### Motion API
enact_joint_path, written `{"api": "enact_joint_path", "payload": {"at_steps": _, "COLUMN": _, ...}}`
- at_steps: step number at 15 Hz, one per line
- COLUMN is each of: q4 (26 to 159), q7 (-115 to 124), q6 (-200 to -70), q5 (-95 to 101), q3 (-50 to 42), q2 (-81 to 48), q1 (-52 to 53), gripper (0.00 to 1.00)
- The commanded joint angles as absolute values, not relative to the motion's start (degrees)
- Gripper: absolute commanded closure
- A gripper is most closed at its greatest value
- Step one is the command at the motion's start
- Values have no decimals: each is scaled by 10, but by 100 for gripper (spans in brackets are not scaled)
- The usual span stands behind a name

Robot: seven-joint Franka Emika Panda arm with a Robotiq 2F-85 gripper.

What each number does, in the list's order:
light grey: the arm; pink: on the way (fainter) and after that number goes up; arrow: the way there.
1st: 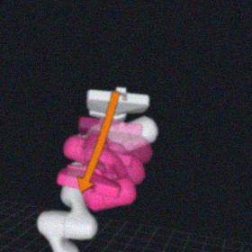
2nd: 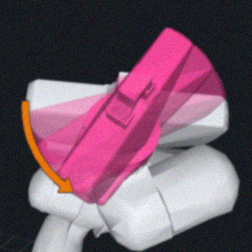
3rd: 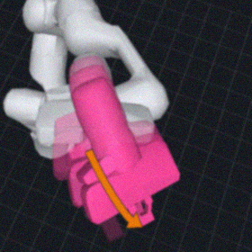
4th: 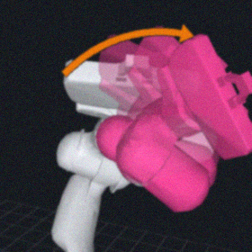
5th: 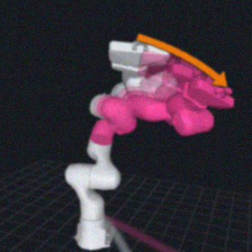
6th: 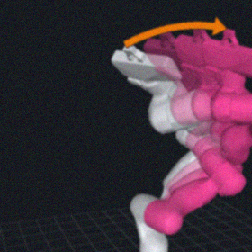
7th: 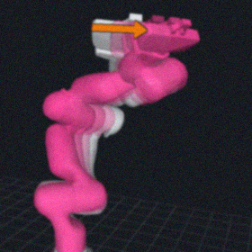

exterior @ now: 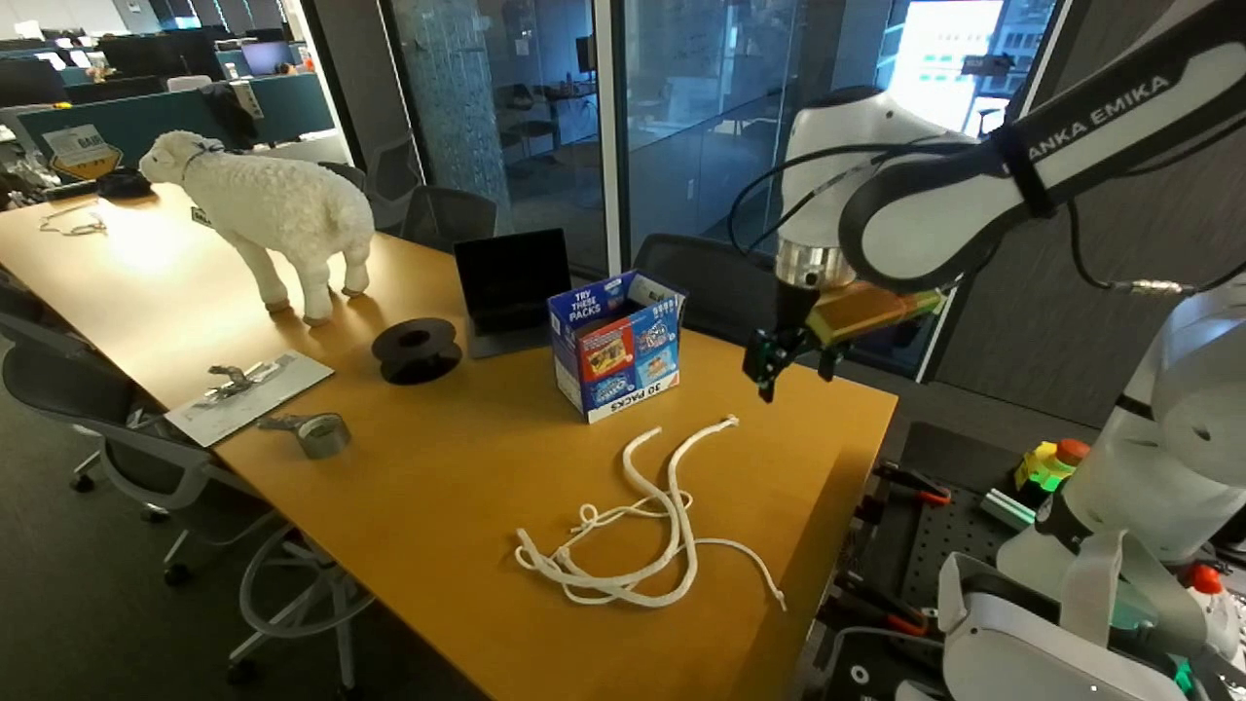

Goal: Place the two white ropes inside the blue box

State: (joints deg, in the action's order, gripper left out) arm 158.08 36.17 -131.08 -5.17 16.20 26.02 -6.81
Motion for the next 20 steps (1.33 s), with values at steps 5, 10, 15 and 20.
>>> {"api": "enact_joint_path", "payload": {"at_steps": 5, "q4": 1502, "q7": 711, "q6": -1369, "q5": -50, "q3": 402, "q2": 53, "q1": -168, "gripper": 0}}
{"api": "enact_joint_path", "payload": {"at_steps": 10, "q4": 1467, "q7": 908, "q6": -1479, "q5": 100, "q3": 300, "q2": -86, "q1": -92, "gripper": 0}}
{"api": "enact_joint_path", "payload": {"at_steps": 15, "q4": 1385, "q7": 946, "q6": -1567, "q5": 143, "q3": 108, "q2": -234, "q1": 59, "gripper": 0}}
{"api": "enact_joint_path", "payload": {"at_steps": 20, "q4": 1288, "q7": 889, "q6": -1617, "q5": 47, "q3": 58, "q2": -368, "q1": 114, "gripper": 0}}
